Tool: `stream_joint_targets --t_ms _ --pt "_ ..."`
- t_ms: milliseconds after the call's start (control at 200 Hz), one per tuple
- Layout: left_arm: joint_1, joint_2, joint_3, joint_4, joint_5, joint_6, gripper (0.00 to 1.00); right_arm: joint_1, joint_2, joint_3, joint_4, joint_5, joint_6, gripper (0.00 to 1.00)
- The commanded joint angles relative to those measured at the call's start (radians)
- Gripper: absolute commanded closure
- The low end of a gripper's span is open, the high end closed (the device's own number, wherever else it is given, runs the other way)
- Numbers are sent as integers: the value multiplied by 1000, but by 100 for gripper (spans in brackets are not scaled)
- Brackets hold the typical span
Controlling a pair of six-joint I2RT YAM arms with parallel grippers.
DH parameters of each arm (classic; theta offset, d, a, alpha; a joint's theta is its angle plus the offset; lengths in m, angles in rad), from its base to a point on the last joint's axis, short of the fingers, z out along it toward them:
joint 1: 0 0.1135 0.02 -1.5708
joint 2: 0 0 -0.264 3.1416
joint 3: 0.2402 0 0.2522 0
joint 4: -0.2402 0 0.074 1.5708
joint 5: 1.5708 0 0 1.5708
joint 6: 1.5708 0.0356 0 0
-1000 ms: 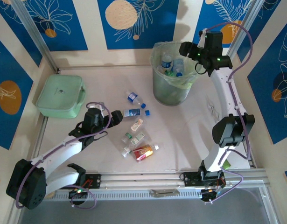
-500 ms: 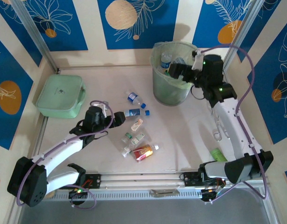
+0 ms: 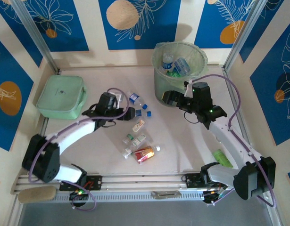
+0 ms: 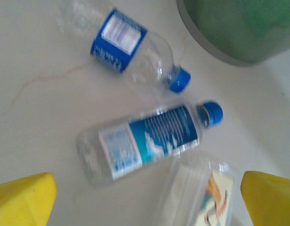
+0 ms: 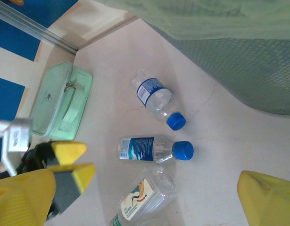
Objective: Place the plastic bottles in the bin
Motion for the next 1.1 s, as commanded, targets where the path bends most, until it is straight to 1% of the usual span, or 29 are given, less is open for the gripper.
stream_joint_targets --t_ms 0,155,365,545,675,825,975,1090 --pt "-11 124 152 -65 -76 -47 0 17 -32 -16 24 43 32 1" --pt "-33 287 315 -123 -196 -115 1 20 -79 -56 40 90 47 1" --pt "-34 440 439 -124 -276 -230 1 19 -141 -90 40 144 44 1" --pt "-33 551 520 -94 -264 -333 1 18 -191 -114 37 179 35 1" --pt "-31 636 606 -109 -250 -370 0 13 -206 -116 21 177 31 1" --pt "-26 696 651 -110 -248 -396 0 12 -230 -118 0 199 22 1" --pt "-19 723 664 -105 -253 -400 4 2 -264 -126 -9 219 15 1" --pt "-16 735 670 -91 -252 -388 13 -6 -277 -127 -20 220 9 1"
